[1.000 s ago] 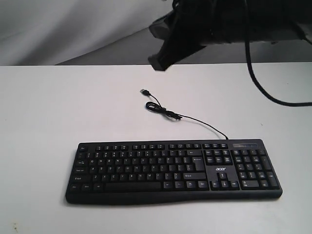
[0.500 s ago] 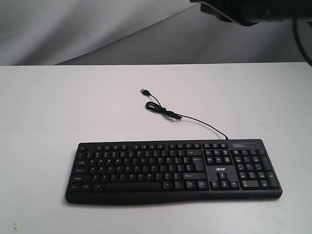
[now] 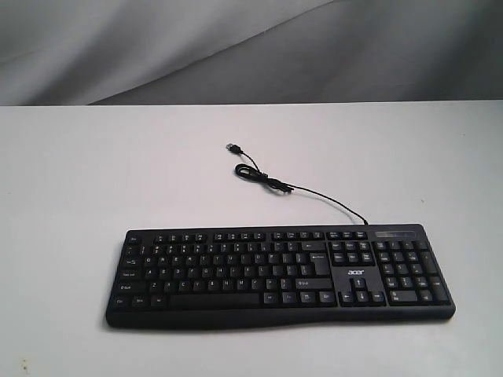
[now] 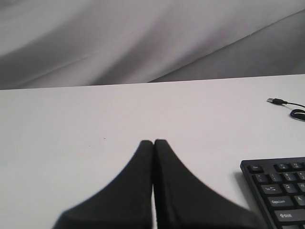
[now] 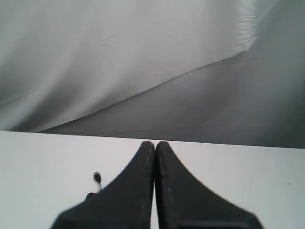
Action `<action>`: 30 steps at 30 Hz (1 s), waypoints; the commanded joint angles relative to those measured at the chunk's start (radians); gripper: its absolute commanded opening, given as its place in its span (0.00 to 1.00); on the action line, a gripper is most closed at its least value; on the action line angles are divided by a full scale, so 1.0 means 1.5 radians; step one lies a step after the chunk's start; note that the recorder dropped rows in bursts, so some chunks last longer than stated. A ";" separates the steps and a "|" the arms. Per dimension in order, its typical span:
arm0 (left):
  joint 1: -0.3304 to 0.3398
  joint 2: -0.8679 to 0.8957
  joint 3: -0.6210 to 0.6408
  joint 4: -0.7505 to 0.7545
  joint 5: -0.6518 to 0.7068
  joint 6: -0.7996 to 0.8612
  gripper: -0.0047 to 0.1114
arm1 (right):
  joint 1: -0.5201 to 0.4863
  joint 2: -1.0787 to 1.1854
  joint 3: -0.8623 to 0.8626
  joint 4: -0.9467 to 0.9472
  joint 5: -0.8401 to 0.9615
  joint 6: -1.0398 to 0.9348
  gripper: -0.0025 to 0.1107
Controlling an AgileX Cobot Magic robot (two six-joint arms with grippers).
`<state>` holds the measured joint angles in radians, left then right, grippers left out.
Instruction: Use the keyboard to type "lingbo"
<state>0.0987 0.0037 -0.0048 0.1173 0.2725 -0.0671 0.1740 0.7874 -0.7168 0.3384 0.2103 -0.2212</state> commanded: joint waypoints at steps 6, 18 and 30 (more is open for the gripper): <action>0.001 -0.002 0.003 0.000 -0.007 -0.001 0.04 | -0.115 -0.290 0.140 -0.287 0.092 0.205 0.02; 0.001 -0.002 0.003 0.000 -0.007 -0.001 0.04 | -0.115 -0.500 0.390 -0.326 0.089 0.163 0.02; 0.001 -0.002 0.003 0.000 -0.007 -0.001 0.04 | -0.115 -0.525 0.470 -0.267 0.038 0.147 0.02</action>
<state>0.0987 0.0037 -0.0048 0.1173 0.2725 -0.0671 0.0103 0.0025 -0.0595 -0.0908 0.3214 0.0094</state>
